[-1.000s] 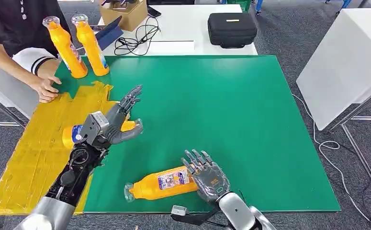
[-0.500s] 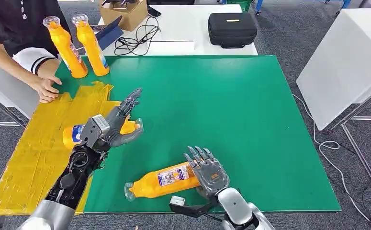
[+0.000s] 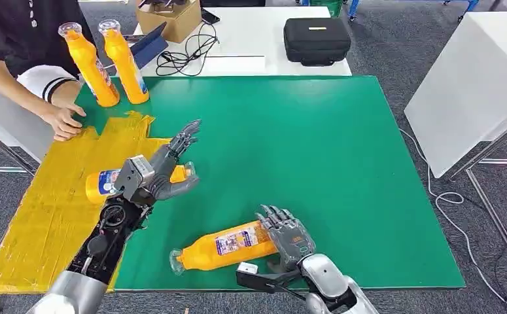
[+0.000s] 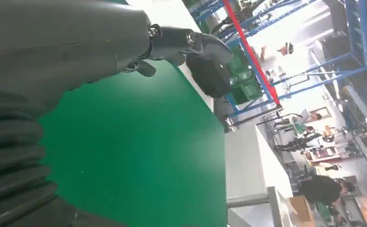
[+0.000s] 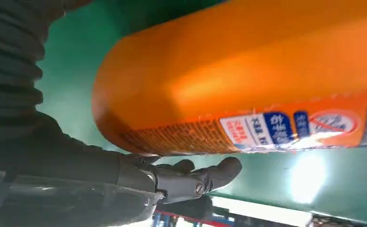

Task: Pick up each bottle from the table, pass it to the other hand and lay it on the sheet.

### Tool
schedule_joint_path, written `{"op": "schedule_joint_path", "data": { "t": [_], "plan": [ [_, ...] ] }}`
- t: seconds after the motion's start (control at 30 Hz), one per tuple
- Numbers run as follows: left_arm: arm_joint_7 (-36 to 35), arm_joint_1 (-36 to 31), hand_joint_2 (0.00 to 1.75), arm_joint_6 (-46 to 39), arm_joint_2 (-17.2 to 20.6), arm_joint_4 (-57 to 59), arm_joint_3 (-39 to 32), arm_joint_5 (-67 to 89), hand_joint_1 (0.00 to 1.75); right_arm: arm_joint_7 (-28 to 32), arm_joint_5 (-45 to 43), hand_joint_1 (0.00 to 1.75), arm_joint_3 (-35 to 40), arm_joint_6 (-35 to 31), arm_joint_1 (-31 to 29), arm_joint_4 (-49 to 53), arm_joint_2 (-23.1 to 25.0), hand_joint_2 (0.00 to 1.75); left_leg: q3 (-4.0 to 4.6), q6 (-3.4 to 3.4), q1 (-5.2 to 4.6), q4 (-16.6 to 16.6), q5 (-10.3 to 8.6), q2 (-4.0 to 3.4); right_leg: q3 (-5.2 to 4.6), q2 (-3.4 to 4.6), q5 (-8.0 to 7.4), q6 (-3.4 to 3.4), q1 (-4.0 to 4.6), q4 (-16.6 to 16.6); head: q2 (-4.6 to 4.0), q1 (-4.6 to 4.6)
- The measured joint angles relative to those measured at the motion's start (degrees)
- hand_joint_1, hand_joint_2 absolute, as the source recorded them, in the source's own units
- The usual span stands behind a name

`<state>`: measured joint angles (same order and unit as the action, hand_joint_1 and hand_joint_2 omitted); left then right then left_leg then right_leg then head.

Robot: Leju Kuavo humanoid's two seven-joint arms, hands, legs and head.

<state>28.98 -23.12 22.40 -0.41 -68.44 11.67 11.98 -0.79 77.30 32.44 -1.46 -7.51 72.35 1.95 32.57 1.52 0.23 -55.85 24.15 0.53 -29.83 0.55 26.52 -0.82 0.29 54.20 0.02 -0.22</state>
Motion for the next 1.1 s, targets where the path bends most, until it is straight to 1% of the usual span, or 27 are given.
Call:
{"op": "schedule_joint_path", "data": {
  "t": [0.13,0.23,0.3,0.37,0.43,0.47,0.63,0.67,0.7,0.77,0.83,0.93,0.97,1.1],
  "plan": [
    [0.04,-1.25,1.75,0.24,-0.92,0.92,0.22,0.00,0.00,0.48,3.90,0.00,0.98,-0.26,-0.96,-1.60,0.39,1.75,-0.13,0.00,0.02,0.00,0.00,-0.02,0.09,0.08,0.00,0.01,0.02,0.00,0.00,0.00],
    [0.04,-2.18,1.75,0.33,-1.38,1.60,0.75,-0.04,0.00,1.93,5.74,0.02,1.79,-0.61,-2.22,-3.68,0.70,1.75,-0.33,-0.02,0.05,0.01,0.02,-0.18,0.26,0.22,-0.02,0.04,0.04,-0.01,0.00,0.00],
    [0.04,-2.79,1.75,0.31,-1.57,2.06,0.88,-0.09,0.00,2.38,7.07,0.09,2.73,-0.79,-3.57,-5.36,1.03,1.75,-0.56,-0.07,0.08,0.04,0.07,-0.42,0.39,0.45,-0.13,0.20,0.09,-0.03,0.00,-0.02],
    [-0.02,-3.28,1.75,0.31,-1.71,2.47,0.90,-0.22,0.00,2.38,7.99,0.09,3.50,-1.53,-4.59,-7.13,1.33,1.75,-0.76,-0.16,0.12,0.06,0.14,-0.65,0.53,0.67,-0.14,0.23,0.14,-0.04,0.00,0.00],
    [-0.09,-3.56,1.75,0.31,-1.75,2.78,0.88,-0.37,0.00,2.38,8.71,0.09,4.02,-1.81,-5.46,-8.75,1.53,1.75,-0.95,-0.24,0.19,0.08,0.17,-0.69,0.61,0.81,-0.24,0.40,0.20,-0.04,0.00,0.00],
    [-0.11,-3.67,1.75,0.31,-1.79,2.87,0.90,-0.42,0.00,2.38,8.97,0.16,4.24,-1.81,-5.83,-9.38,1.71,1.75,-1.00,-0.29,0.25,0.08,0.14,-0.71,0.63,0.85,-0.28,0.44,0.23,-0.04,0.00,0.00],
    [-0.17,-4.17,1.75,0.31,-1.88,3.37,0.88,-0.44,0.00,2.38,9.19,0.16,4.94,-1.81,-6.97,-11.33,2.03,1.75,-1.06,-0.56,0.42,0.09,-0.09,-0.72,0.64,0.87,-0.53,0.77,0.42,-0.05,0.00,0.02],
    [-0.17,-4.24,1.75,0.31,-1.90,3.46,0.90,-0.44,0.00,2.38,9.30,0.24,4.96,-1.81,-7.15,-11.63,2.16,1.75,-1.06,-0.61,0.43,0.09,-0.16,-0.73,0.64,0.88,-0.60,0.75,0.43,-0.05,0.00,0.00],
    [-0.20,-4.34,1.75,0.31,-1.90,3.59,0.88,-0.44,0.00,2.38,9.43,0.47,5.01,-1.81,-7.33,-11.94,2.27,1.75,-1.06,-0.63,0.44,0.09,-0.21,-0.74,0.63,0.89,-0.65,0.80,0.44,-0.05,0.00,0.00],
    [-0.22,-4.48,1.75,0.31,-1.92,3.76,0.90,-0.46,0.00,2.38,9.49,1.41,5.14,-1.81,-7.60,-12.49,2.40,1.75,-1.08,-0.67,0.50,0.09,-0.26,-0.79,0.64,0.91,-0.71,0.89,0.53,-0.05,0.00,0.00],
    [-0.22,-4.70,1.75,0.31,-1.97,3.94,0.90,-0.50,0.00,2.34,9.71,1.62,5.22,-1.75,-7.70,-13.39,2.53,1.75,-1.06,-0.69,0.56,0.09,-0.29,-0.82,0.64,0.93,-0.75,0.91,0.58,-0.05,0.00,0.00],
    [-0.28,-5.16,1.75,0.31,-2.10,4.24,0.90,-0.70,0.00,2.56,9.54,1.64,5.29,-1.42,-8.45,-14.91,2.82,1.75,-1.01,-0.70,0.57,0.09,-0.43,-0.80,0.61,0.92,-0.82,0.93,0.59,-0.04,0.00,0.04],
    [-0.35,-5.30,1.75,0.26,-2.16,4.35,0.90,-0.88,0.00,3.00,8.88,1.69,5.29,-1.03,-8.99,-15.72,3.06,1.75,-1.03,-0.70,0.57,0.09,-0.43,-0.80,0.62,0.92,-0.83,0.93,0.59,-0.04,0.00,-0.04],
    [-0.44,-5.67,1.75,0.04,-2.40,4.79,0.92,-1.12,0.00,6.61,3.85,1.73,5.07,1.58,-11.24,-19.29,3.65,1.75,-1.03,-0.72,0.58,0.08,-0.47,-0.82,0.62,0.93,-0.86,0.97,0.60,-0.03,0.00,-0.02]
  ]
}}
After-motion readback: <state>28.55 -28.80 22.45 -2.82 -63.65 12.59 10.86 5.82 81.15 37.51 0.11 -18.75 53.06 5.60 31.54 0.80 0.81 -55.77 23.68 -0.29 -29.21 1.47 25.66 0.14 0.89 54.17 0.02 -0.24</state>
